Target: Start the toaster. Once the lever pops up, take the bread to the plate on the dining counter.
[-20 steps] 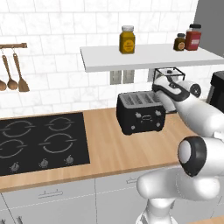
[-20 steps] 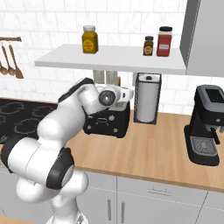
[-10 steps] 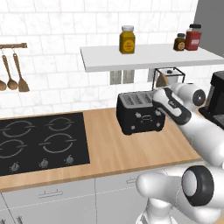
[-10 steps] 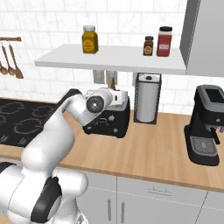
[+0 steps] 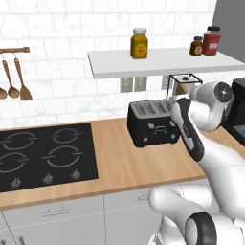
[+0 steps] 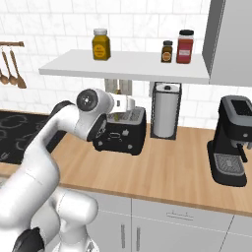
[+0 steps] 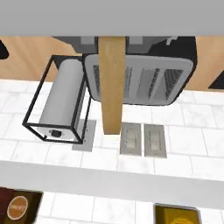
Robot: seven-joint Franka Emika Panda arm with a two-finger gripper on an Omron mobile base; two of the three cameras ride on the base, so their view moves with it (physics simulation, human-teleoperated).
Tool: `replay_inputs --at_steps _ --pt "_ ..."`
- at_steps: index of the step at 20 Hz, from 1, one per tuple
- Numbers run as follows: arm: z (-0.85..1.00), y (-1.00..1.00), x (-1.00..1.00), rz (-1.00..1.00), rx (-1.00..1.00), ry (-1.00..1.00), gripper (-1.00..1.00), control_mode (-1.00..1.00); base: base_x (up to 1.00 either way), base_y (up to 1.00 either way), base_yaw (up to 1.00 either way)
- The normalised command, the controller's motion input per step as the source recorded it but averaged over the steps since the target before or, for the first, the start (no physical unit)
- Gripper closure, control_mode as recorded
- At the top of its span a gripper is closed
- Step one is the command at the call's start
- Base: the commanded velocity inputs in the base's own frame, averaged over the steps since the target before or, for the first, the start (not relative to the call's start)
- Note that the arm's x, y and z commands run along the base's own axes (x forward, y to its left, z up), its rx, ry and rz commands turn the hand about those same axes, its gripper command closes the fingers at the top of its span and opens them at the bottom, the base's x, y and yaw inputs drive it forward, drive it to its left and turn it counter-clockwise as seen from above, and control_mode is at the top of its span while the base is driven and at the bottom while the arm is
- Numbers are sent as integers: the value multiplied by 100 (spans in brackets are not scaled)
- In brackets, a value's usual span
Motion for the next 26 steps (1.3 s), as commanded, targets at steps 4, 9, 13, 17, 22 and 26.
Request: replay_inputs --at_steps 4,9,13,17,22,26 --pt "17 5 -79 0 0 38 100 -100 0 0 0" --pt "0 29 -75 0 -1 23 100 -100 0 0 0" --pt "12 62 -53 0 0 2 100 -100 0 0 0" --pt "3 36 -73 0 0 0 100 -100 0 0 0" --pt "2 15 -55 0 0 0 100 -100 0 0 0" --pt "6 10 -39 0 2 -3 100 -100 0 0 0"
